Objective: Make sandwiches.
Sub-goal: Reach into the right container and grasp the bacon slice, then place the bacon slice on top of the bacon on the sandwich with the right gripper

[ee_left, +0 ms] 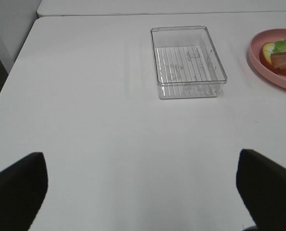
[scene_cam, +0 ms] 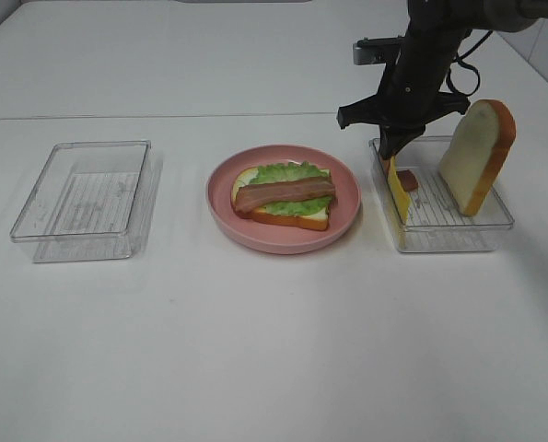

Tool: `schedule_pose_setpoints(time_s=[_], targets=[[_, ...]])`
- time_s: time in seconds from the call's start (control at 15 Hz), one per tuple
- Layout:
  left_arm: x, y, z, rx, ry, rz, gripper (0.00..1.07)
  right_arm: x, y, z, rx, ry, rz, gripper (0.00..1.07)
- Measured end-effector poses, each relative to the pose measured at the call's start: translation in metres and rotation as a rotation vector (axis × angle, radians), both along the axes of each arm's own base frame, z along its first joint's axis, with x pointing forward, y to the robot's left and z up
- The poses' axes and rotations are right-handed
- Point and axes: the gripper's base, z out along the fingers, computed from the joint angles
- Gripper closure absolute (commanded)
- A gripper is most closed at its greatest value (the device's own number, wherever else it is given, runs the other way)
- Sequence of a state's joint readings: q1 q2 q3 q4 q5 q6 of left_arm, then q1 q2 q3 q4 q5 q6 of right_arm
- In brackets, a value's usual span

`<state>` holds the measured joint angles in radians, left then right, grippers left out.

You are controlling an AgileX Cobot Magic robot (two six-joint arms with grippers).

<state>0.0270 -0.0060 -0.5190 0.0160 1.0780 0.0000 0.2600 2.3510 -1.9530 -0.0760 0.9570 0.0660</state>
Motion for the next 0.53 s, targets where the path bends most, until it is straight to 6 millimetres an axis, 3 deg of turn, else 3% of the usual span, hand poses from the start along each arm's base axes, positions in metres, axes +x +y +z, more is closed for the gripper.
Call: schedule_pose_setpoints(time_s=[0.27, 0.53], targets=[[0.000, 0.000, 0.000, 0.000, 0.000, 0.000, 0.04, -0.005, -0.002, 0.026, -0.002, -0.017, 0.007, 1.07], [0.000, 0.000, 0.000, 0.000, 0.000, 0.000, 0.04, -0.021, -0.005, 0.090, 0.024, -0.104, 0.022, 1.07]])
